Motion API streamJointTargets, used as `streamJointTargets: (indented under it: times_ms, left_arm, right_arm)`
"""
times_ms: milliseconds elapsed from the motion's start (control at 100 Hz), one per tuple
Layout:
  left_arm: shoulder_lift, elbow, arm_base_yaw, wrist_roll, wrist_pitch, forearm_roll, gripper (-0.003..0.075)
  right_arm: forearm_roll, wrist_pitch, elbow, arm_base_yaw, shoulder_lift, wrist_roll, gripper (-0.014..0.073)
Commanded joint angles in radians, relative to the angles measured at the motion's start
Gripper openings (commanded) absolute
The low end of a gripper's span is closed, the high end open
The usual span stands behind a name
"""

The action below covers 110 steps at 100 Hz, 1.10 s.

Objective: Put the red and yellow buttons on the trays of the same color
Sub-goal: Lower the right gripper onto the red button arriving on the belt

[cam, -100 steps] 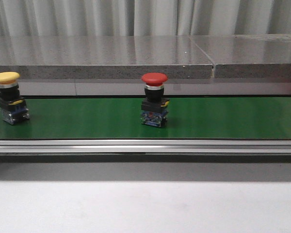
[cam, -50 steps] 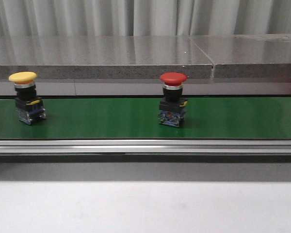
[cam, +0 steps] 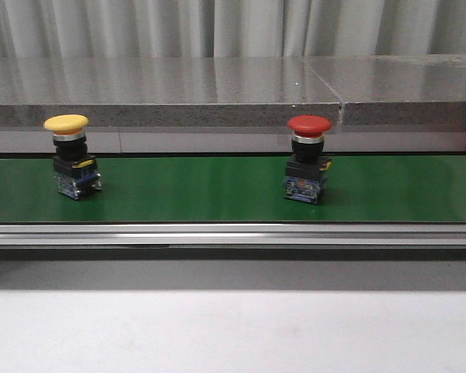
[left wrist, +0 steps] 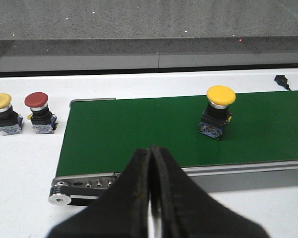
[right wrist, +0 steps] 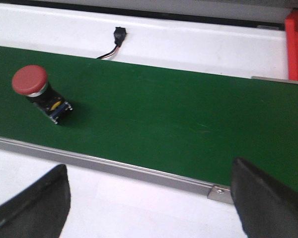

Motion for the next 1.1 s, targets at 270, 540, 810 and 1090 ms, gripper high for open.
streamJointTargets:
  times_ms: [270, 540, 810, 1090]
  left_arm:
    - [0.01, -0.022, -0.008, -0.001, -0.066, -0.013, -0.0019]
    - [0.01, -0.022, -0.008, -0.001, -0.066, -0.013, -0.0019]
    - [0.01, -0.022, -0.008, -0.001, -0.066, -0.013, -0.0019]
    - [0.01, -0.022, -0.008, -0.001, -0.066, -0.013, -0.0019]
  right_arm:
    - [0.037, -0.044, -0.151, 0.17, 0.287, -0.076, 0.0645]
    - [0.037, -0.122, -0.204, 0.248, 0.465, -0.1, 0.0645]
    - [0.037, -0.149, -0.289, 0.277, 0.607, -0.131, 0.0645]
    - [0.036, -0.16, -0.328, 0.277, 0.713, -0.131, 0.0589]
